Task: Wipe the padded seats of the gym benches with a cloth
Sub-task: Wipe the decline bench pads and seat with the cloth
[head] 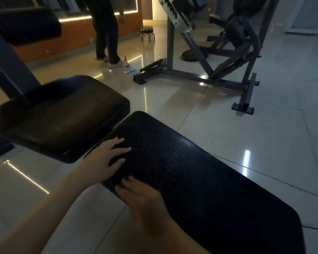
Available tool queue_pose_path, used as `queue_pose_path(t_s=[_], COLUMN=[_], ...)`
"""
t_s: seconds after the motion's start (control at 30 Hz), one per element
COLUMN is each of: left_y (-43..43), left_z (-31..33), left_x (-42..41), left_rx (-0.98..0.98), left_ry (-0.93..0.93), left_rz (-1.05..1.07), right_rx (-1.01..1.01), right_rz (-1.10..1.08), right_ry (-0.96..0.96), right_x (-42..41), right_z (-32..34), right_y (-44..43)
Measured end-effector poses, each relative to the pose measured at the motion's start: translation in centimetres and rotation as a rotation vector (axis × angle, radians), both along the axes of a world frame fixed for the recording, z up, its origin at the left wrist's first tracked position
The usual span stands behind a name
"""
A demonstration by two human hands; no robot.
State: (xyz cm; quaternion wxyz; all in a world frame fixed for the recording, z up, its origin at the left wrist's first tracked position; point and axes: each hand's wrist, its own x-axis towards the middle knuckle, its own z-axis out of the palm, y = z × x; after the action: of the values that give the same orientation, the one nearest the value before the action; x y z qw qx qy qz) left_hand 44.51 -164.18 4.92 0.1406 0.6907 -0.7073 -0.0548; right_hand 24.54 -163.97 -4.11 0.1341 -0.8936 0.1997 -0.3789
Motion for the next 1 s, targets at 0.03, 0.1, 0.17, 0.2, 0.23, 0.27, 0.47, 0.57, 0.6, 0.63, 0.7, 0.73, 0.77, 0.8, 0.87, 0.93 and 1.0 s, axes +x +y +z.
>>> queue_pose_path(t_s=[0.03,0.1,0.17,0.2,0.23,0.27,0.47,0.57,0.6,0.63,0.7,0.73,0.77,0.8,0.87,0.93,1.0], left_y=[-0.1,-0.2,0.0,0.2,0.4,0.7,1.7,1.6,1.6,1.6,1.7,1.7,1.8,1.8,1.9,2.0,1.9], left_z=[0.2,0.7,1.1,1.3,1.4,1.6,2.0,1.7,1.6,1.5,1.5,1.6,1.5,1.5,1.4,1.2,0.9], left_x=[0.2,0.7,1.3,1.7,2.1,2.5,3.9,3.6,3.4,3.2,3.0,3.1,3.1,3.1,3.2,3.4,3.9], left_rx=[-0.002,-0.005,0.010,0.019,0.026,0.032,0.074,0.075,0.074,0.074,0.072,0.069,0.064,0.056,0.036,0.018,0.007], left_ry=[0.010,0.022,0.028,0.038,0.048,0.054,0.054,0.059,0.063,0.063,0.057,0.053,0.060,0.072,0.096,0.117,0.129], left_rz=[0.008,0.026,0.042,0.047,0.047,0.046,0.072,0.064,0.064,0.059,0.032,0.011,-0.006,-0.016,-0.033,-0.036,-0.025], right_rx=[-0.046,-0.143,-0.195,-0.186,-0.159,-0.106,0.218,0.297,0.317,0.305,0.184,0.128,0.093,0.078,0.090,0.138,0.235], right_rz=[0.059,0.140,0.185,0.159,0.087,-0.019,-0.406,-0.179,-0.087,-0.005,0.110,0.121,0.096,0.047,-0.043,-0.091,-0.157], right_ry=[0.008,0.032,0.052,0.046,0.023,-0.007,-0.063,0.016,0.049,0.087,0.185,0.206,0.207,0.196,0.143,0.068,-0.001], right_x=[0.4,0.8,0.7,0.8,1.2,1.9,5.8,5.1,4.7,4.2,3.1,2.5,1.9,1.3,0.9,1.4,2.4], right_z=[-0.1,0.2,0.6,0.7,1.0,1.4,3.4,4.0,4.2,4.3,4.4,4.4,4.2,4.2,3.7,3.2,3.0], right_y=[0.5,-0.3,-2.3,-3.6,-5.1,-6.6,-8.0,-3.5,-2.6,-2.3,-3.4,-4.4,-5.5,-6.3,-6.9,-6.5,-6.0])
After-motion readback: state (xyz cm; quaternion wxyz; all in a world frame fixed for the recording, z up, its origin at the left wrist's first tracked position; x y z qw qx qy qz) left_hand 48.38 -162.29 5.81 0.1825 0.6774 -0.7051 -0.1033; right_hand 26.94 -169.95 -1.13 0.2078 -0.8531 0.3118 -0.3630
